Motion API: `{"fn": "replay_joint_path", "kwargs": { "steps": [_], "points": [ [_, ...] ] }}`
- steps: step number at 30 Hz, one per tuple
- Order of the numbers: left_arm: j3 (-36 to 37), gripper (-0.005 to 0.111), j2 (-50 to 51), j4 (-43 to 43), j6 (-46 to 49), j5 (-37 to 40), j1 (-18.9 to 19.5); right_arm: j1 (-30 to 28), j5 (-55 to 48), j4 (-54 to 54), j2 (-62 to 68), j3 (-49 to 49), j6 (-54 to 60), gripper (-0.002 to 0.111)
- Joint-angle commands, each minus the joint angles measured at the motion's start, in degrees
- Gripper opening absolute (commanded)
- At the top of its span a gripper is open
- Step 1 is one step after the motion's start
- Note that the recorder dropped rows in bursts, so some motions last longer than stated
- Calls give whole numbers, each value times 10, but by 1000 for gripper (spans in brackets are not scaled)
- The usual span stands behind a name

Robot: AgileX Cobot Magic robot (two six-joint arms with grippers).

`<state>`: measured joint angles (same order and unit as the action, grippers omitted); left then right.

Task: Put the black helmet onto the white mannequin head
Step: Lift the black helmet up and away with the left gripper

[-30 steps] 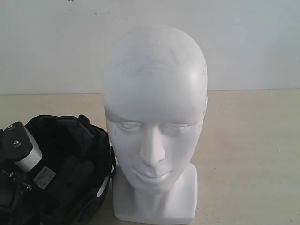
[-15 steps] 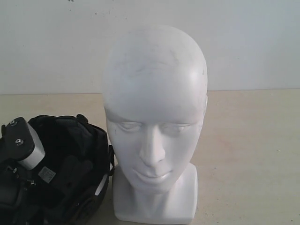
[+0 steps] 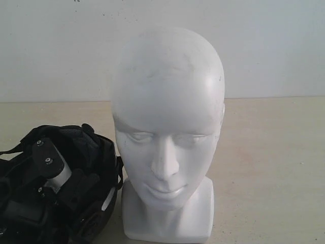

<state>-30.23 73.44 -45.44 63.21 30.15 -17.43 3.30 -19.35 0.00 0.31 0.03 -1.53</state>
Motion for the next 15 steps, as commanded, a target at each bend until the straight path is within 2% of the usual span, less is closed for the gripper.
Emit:
{"fn": "replay_joint_path", "kwargs": {
  "steps": [1,6,9,12,14,15],
  "points": [
    [2,60,17,-23,11,-29,-4,-4,2,-5,-3,0,2,0],
    [2,60,35,-34,31,-47,-14,-4,2,-5,-3,0,2,0],
    [2,60,56,-36,33,-82,-40,-4,2,-5,-3,0,2,0],
    [2,58,62,-32,33,-102,-39,-4,2,-5,-3,0,2,0],
    [2,46,63,-32,33,-112,-39,-4,2,-5,-3,0,2,0],
    [2,34,63,-32,33,-115,-39,-4,2,-5,-3,0,2,0]
  ]
}}
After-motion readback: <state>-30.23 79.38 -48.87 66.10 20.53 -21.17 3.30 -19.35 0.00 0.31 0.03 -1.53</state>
